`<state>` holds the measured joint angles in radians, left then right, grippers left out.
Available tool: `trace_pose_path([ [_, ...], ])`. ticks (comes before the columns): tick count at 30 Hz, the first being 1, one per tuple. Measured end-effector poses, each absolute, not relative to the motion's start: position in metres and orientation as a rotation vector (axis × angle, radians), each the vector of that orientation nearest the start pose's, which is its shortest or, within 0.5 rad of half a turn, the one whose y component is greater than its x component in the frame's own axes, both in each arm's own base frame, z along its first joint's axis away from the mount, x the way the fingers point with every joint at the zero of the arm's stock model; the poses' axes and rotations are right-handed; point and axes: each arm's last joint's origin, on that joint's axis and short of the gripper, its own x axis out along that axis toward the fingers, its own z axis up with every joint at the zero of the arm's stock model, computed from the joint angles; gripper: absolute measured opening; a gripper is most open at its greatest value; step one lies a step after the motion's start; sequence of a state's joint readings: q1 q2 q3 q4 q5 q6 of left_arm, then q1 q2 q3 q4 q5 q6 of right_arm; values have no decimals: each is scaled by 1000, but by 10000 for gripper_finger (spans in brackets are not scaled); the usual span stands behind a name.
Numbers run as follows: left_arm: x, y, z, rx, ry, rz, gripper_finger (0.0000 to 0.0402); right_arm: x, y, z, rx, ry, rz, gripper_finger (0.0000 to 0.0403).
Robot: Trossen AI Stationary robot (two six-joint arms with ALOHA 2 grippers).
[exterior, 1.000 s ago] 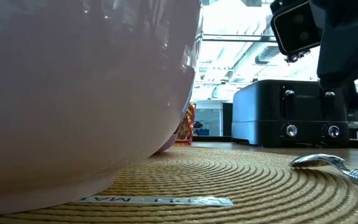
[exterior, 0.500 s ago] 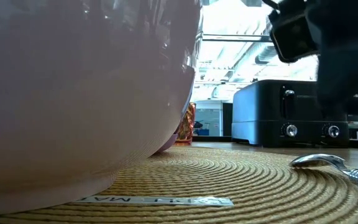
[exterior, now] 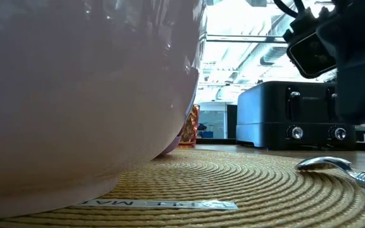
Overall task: Arrange a breakfast setting
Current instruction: Put the violet spoon on the yellow mat to the right of the white bowl
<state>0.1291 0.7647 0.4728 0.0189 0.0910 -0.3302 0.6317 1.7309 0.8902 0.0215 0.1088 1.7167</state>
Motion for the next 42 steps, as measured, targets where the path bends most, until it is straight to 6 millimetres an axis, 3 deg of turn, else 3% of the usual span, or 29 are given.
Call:
trace_pose_path([
  [9, 173, 20, 247, -358, 263, 83, 95, 265, 202, 149, 1345, 874, -388, 0],
  [18, 173, 20, 247, -358, 263, 84, 95, 269, 210, 155, 1373, 831, -376, 8],
  [34, 173, 20, 247, -358, 261, 83, 95, 280, 242, 151, 1423, 937, -449, 180],
  [42, 173, 20, 247, -358, 261, 83, 95, 289, 251, 150, 1441, 916, -533, 187],
])
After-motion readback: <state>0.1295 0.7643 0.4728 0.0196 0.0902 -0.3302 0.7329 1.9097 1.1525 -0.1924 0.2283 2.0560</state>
